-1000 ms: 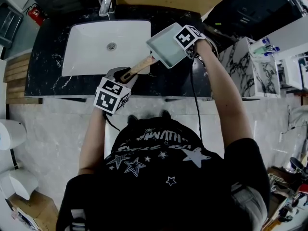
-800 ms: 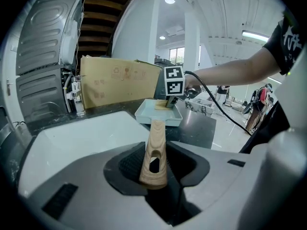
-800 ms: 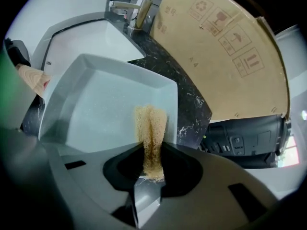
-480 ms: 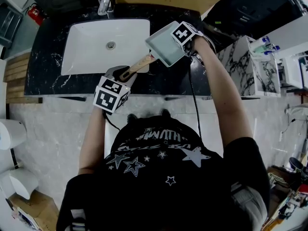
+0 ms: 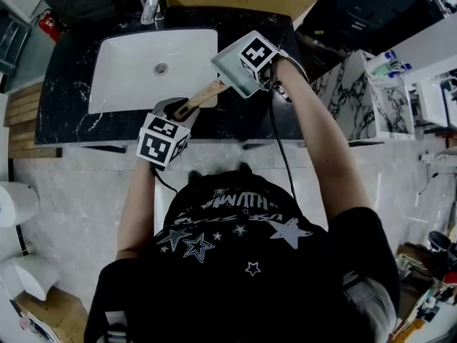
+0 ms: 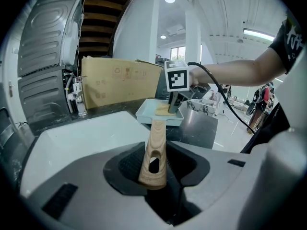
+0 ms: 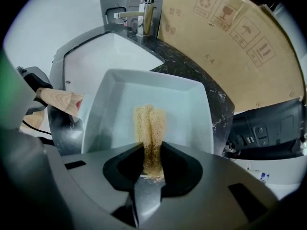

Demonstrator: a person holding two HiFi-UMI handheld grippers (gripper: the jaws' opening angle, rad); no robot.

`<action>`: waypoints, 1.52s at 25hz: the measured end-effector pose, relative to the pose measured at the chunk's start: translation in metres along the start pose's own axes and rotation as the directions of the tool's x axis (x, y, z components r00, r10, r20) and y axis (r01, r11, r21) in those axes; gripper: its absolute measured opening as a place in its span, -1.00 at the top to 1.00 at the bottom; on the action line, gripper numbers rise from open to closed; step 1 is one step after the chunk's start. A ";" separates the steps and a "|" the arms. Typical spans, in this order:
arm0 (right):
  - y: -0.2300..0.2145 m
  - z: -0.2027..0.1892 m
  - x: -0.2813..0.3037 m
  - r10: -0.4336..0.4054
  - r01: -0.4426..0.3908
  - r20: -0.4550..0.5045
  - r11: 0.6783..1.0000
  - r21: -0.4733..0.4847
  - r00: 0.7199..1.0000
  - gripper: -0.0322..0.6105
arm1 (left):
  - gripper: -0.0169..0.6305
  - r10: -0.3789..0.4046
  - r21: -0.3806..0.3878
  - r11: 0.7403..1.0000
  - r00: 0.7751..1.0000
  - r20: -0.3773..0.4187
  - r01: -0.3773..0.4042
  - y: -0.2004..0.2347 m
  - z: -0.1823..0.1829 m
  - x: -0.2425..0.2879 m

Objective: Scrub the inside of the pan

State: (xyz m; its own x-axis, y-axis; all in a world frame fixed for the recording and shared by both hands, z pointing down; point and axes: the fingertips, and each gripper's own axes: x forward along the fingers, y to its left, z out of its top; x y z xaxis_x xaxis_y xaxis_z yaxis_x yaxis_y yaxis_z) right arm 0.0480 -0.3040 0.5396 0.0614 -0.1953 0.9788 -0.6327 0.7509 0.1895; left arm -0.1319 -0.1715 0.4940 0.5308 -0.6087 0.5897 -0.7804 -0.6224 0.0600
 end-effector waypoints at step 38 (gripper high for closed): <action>0.064 0.012 -0.018 0.190 -0.229 0.253 0.964 0.133 0.949 0.63 | 0.52 0.024 0.017 1.000 0.999 0.024 -0.025 -0.003 0.009 -0.004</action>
State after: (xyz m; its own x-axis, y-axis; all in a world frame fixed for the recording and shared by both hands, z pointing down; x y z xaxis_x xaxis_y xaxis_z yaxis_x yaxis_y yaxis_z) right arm -0.0027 -0.2596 0.5328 -0.2575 -0.2019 0.9449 -0.7268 0.6849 -0.0517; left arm -0.1286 -0.1712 0.4845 0.5194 -0.6354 0.5714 -0.7877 -0.6153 0.0317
